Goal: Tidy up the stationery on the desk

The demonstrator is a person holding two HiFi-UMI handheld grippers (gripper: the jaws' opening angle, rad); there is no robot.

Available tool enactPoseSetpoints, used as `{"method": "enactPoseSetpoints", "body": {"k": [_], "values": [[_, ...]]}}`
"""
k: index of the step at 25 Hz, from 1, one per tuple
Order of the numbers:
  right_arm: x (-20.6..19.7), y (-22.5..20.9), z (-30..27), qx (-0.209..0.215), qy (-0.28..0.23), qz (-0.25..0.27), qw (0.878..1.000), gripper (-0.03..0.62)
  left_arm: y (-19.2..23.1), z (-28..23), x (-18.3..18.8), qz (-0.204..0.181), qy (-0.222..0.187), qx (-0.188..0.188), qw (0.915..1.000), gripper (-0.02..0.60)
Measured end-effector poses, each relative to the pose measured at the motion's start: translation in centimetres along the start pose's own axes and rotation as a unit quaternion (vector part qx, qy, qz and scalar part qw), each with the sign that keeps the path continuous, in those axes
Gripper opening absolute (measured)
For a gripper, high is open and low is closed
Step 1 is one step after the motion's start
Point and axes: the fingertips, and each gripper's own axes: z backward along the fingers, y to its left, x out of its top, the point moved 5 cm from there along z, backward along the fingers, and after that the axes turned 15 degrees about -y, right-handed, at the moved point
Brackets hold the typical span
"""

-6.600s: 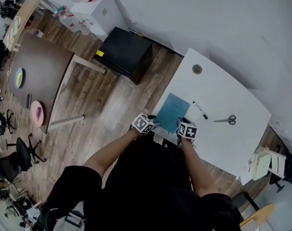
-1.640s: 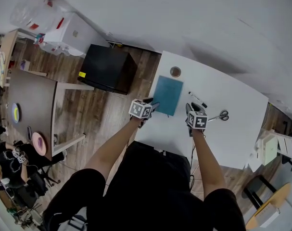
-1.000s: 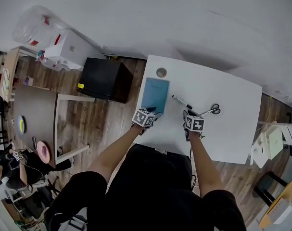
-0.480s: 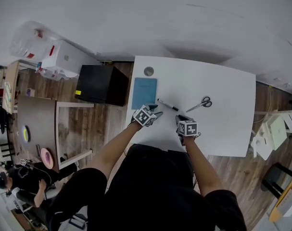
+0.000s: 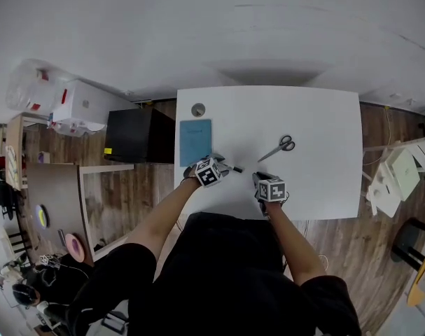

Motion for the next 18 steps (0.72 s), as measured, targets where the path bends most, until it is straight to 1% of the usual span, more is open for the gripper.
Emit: {"method": "enactPoseSetpoints", "body": {"k": [2, 3, 5, 7, 10, 12, 13, 15, 17, 18], "values": [[-0.2, -0.4, 0.2, -0.001, -0.002, -0.006, 1.000, 0.066, -0.2, -0.4, -0.2, -0.019, 0.012, 0.000, 0.9997, 0.206], [-0.3, -0.5, 0.3, -0.001, -0.002, -0.009, 1.000, 0.066, 0.0, -0.5, -0.3, -0.022, 0.014, 0.005, 0.9997, 0.193], [-0.4, -0.9, 0.4, -0.001, -0.003, -0.015, 1.000, 0.066, 0.3, -0.5, -0.4, -0.019, 0.012, 0.013, 0.9997, 0.152], [-0.4, -1.3, 0.5, -0.002, -0.003, -0.019, 1.000, 0.066, 0.4, -0.5, -0.3, -0.012, 0.012, 0.016, 0.9997, 0.143], [-0.1, -1.8, 0.6, -0.002, -0.002, -0.016, 1.000, 0.066, 0.5, -0.5, -0.1, -0.018, 0.019, 0.023, 0.9994, 0.126], [0.1, -1.7, 0.6, 0.002, -0.001, -0.015, 1.000, 0.066, 0.4, -0.5, 0.0, -0.018, 0.022, 0.031, 0.9991, 0.092], [0.1, -1.7, 0.5, 0.004, 0.000, -0.015, 1.000, 0.066, 0.4, -0.4, -0.1, -0.011, 0.022, 0.034, 0.9991, 0.080], [0.1, -1.7, 0.5, 0.007, 0.002, -0.012, 1.000, 0.066, 0.3, -0.4, -0.1, 0.020, 0.013, 0.040, 0.9989, 0.077], [0.1, -1.7, 0.5, 0.010, 0.003, -0.014, 1.000, 0.066, 0.4, -0.3, -0.1, 0.069, -0.005, 0.052, 0.9963, 0.075], [0.0, -1.8, 0.5, 0.011, 0.003, -0.015, 1.000, 0.066, 0.6, -0.1, 0.1, 0.096, -0.015, 0.061, 0.9933, 0.075]]}}
